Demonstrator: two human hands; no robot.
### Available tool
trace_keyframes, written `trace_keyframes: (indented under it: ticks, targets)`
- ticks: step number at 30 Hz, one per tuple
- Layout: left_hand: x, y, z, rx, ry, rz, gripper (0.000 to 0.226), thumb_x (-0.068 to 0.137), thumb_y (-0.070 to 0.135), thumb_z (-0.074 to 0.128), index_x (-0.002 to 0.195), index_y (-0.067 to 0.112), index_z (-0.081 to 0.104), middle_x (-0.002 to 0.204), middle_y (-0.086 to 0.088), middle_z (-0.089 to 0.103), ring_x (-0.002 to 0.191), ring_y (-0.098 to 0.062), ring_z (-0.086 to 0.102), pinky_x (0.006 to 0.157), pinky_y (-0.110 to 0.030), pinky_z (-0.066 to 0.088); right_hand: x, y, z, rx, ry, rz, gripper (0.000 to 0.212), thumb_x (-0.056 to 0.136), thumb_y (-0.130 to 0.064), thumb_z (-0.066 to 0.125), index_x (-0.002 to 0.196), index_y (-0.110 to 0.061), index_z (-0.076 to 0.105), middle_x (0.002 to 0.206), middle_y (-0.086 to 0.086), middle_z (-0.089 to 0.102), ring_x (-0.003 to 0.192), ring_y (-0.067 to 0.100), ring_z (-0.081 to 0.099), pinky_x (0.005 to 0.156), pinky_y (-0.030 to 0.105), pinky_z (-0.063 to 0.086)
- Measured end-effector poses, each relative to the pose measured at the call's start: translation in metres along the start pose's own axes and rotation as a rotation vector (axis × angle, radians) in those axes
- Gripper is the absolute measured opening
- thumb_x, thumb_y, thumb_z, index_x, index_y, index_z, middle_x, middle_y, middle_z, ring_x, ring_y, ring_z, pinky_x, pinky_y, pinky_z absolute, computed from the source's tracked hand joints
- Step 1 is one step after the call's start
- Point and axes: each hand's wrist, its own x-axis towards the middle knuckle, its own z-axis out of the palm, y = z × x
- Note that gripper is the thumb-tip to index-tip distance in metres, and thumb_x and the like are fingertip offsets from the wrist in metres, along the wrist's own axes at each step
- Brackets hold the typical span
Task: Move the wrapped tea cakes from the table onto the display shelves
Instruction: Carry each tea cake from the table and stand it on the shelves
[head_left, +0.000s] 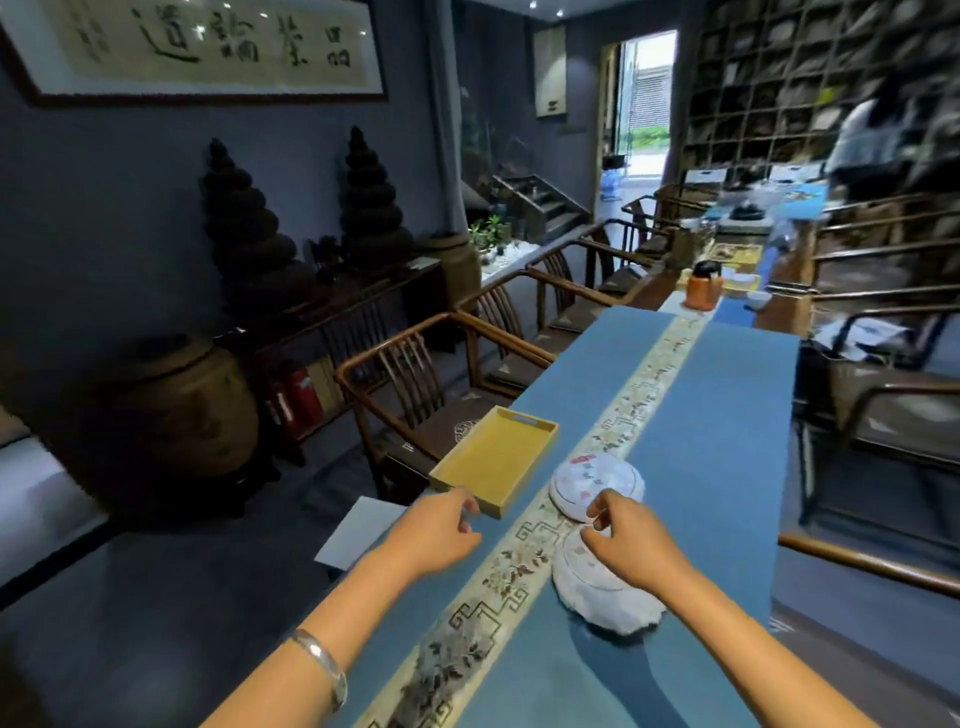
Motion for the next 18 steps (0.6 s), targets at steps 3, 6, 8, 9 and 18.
trace_keyframes:
  ticks: [3, 6, 8, 9, 18]
  targets:
    - [0.045, 0.019, 0.020, 0.016, -0.083, 0.086, 0.030, 0.088, 0.027, 0.062, 0.116, 0.017, 0.056, 0.101, 0.001, 0.066, 0.084, -0.016, 0.060, 0.073, -0.031, 0.047, 0.002, 0.027, -0.009, -0.004, 0.035, 0.116, 0.025, 0.088, -0.025, 0.061, 0.110, -0.013, 0.058, 0.103, 0.003, 0.065, 0.096, 0.022, 0.062, 0.077, 0.031, 0.048]
    - [0.084, 0.028, 0.042, 0.012, -0.175, 0.144, 0.034, 0.086, 0.027, 0.062, 0.118, 0.016, 0.055, 0.101, -0.003, 0.067, 0.089, -0.019, 0.061, 0.074, -0.031, 0.047, 0.001, 0.048, -0.013, -0.008, 0.079, 0.236, 0.026, 0.088, -0.025, 0.060, 0.110, -0.012, 0.058, 0.105, 0.005, 0.066, 0.096, 0.024, 0.062, 0.076, 0.031, 0.047]
    - [0.108, 0.028, 0.059, 0.017, -0.246, 0.175, 0.037, 0.085, 0.025, 0.061, 0.120, 0.015, 0.054, 0.103, -0.006, 0.066, 0.091, -0.023, 0.062, 0.072, -0.031, 0.046, -0.002, 0.059, -0.012, 0.001, 0.120, 0.331, 0.027, 0.089, -0.026, 0.060, 0.112, -0.012, 0.056, 0.104, 0.005, 0.066, 0.093, 0.024, 0.061, 0.075, 0.033, 0.047]
    - [0.121, 0.027, 0.067, 0.020, -0.281, 0.185, 0.038, 0.086, 0.025, 0.061, 0.122, 0.014, 0.053, 0.106, -0.007, 0.066, 0.094, -0.025, 0.064, 0.071, -0.031, 0.046, -0.003, 0.064, -0.010, 0.009, 0.137, 0.381, 0.028, 0.089, -0.028, 0.060, 0.112, -0.013, 0.055, 0.104, 0.005, 0.066, 0.091, 0.023, 0.061, 0.075, 0.033, 0.048]
    - [0.195, -0.015, 0.137, -0.059, -0.461, 0.175, 0.052, 0.088, 0.025, 0.056, 0.136, 0.014, 0.040, 0.108, -0.013, 0.063, 0.099, -0.030, 0.062, 0.065, -0.030, 0.046, 0.012, 0.099, 0.058, 0.090, 0.131, 0.761, 0.045, 0.093, -0.035, 0.060, 0.127, -0.007, 0.048, 0.104, 0.013, 0.068, 0.097, 0.029, 0.064, 0.074, 0.033, 0.044]
